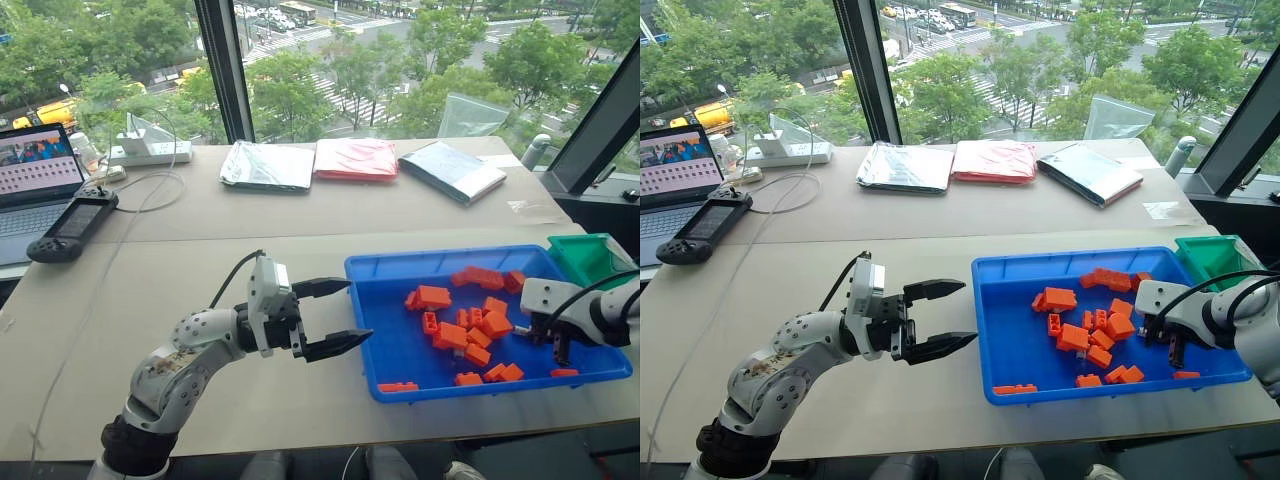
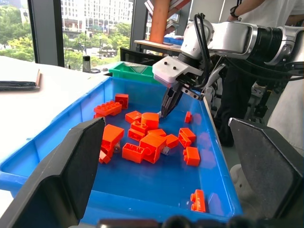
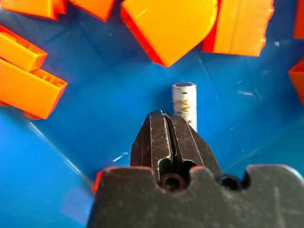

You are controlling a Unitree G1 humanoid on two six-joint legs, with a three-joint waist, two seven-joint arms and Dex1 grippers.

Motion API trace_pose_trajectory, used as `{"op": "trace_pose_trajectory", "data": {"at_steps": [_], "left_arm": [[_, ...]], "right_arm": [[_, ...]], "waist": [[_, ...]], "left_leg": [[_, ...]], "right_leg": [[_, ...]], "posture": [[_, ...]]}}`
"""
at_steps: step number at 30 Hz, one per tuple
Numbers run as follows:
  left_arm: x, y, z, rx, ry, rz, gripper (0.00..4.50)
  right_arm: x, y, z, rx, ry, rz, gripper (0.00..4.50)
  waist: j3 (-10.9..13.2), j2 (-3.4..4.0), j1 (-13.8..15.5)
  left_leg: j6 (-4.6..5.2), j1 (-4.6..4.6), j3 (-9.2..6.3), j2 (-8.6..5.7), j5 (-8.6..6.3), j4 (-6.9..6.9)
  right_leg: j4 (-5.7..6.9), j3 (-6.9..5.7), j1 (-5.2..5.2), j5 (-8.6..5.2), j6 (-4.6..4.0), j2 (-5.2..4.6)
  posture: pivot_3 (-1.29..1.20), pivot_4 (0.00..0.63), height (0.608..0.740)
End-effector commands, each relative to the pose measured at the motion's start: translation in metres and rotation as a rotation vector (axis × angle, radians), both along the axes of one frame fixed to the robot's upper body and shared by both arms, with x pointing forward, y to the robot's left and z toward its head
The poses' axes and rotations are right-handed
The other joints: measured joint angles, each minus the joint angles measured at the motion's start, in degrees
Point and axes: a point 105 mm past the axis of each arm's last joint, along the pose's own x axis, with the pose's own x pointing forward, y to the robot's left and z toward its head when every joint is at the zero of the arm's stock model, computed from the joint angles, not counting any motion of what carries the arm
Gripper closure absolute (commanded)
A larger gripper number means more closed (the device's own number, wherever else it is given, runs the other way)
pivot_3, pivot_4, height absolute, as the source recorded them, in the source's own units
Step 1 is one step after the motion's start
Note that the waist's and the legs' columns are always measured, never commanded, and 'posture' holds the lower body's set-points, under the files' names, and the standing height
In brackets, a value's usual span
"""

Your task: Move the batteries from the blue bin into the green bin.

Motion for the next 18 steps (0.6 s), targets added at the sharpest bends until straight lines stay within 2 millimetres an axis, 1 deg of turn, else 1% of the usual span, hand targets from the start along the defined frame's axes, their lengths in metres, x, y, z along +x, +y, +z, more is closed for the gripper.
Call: {"op": "trace_pose_trajectory", "data": {"at_steps": [1,4,6,8,9,11,14,18], "left_arm": [[-0.005,-0.002,0.006,-0.011,-0.041,-0.021,0.0],[-0.005,-0.001,0.006,-0.009,-0.04,-0.02,0.0],[-0.005,-0.001,0.005,-0.01,-0.038,-0.017,0.0],[-0.005,-0.001,0.005,-0.011,-0.036,-0.014,0.0],[-0.006,-0.001,0.004,-0.012,-0.034,-0.013,0.0],[-0.006,-0.001,0.004,-0.014,-0.033,-0.012,0.0],[-0.006,-0.002,0.004,-0.016,-0.032,-0.011,0.0],[-0.006,-0.002,0.004,-0.016,-0.031,-0.01,0.0]], "right_arm": [[0.005,-0.003,0.015,-0.011,-0.061,0.01,2.78],[0.009,-0.006,0.013,-0.024,-0.081,-0.006,1.73],[0.007,-0.005,0.002,-0.003,-0.043,-0.004,1.07],[0.007,-0.008,-0.009,0.0,-0.019,-0.015,1.07],[0.009,-0.01,-0.012,0.004,-0.022,-0.03,1.07],[0.013,-0.014,-0.014,0.001,-0.027,-0.049,1.07],[0.016,-0.014,-0.017,0.021,-0.01,-0.064,1.07],[0.014,-0.016,-0.024,0.013,0.047,-0.068,1.07]], "waist": [[0.0,0.0,0.0],[0.0,0.0,0.02],[0.0,0.0,0.0],[0.0,-0.01,0.02],[0.0,-0.01,0.0],[0.0,-0.02,-0.04],[-0.01,-0.03,-0.09],[-0.02,-0.06,-0.1]], "left_leg": [[0.0,0.0,0.0,0.0,0.0,0.0],[0.0,0.0,0.01,-0.01,0.0,0.01],[0.0,-0.01,0.01,-0.01,0.0,0.01],[0.0,0.0,0.0,0.0,0.0,0.0],[0.0,0.0,0.0,0.0,0.0,0.0],[0.0,0.0,0.0,0.0,0.0,0.01],[0.0,0.04,0.0,0.0,0.0,0.03],[0.0,0.07,0.0,0.0,0.0,0.02]], "right_leg": [[0.0,0.0,0.0,0.0,0.0,0.0],[0.0,0.0,0.0,0.0,0.0,-0.01],[0.0,0.0,0.01,0.0,0.0,-0.02],[0.0,0.0,0.01,0.0,0.0,0.01],[-0.01,-0.01,0.01,0.0,0.0,0.03],[-0.02,0.0,0.02,0.0,0.0,0.01],[-0.01,0.0,0.07,0.01,0.0,0.02],[-0.01,0.0,0.09,0.01,-0.01,0.04]], "posture": [[0.0,0.15,0.74],[0.0,0.15,0.74],[0.0,0.15,0.74],[0.0,0.15,0.74],[0.0,0.15,0.74],[0.0,0.15,0.74],[0.0,0.15,0.74],[0.0,0.15,0.74]]}}
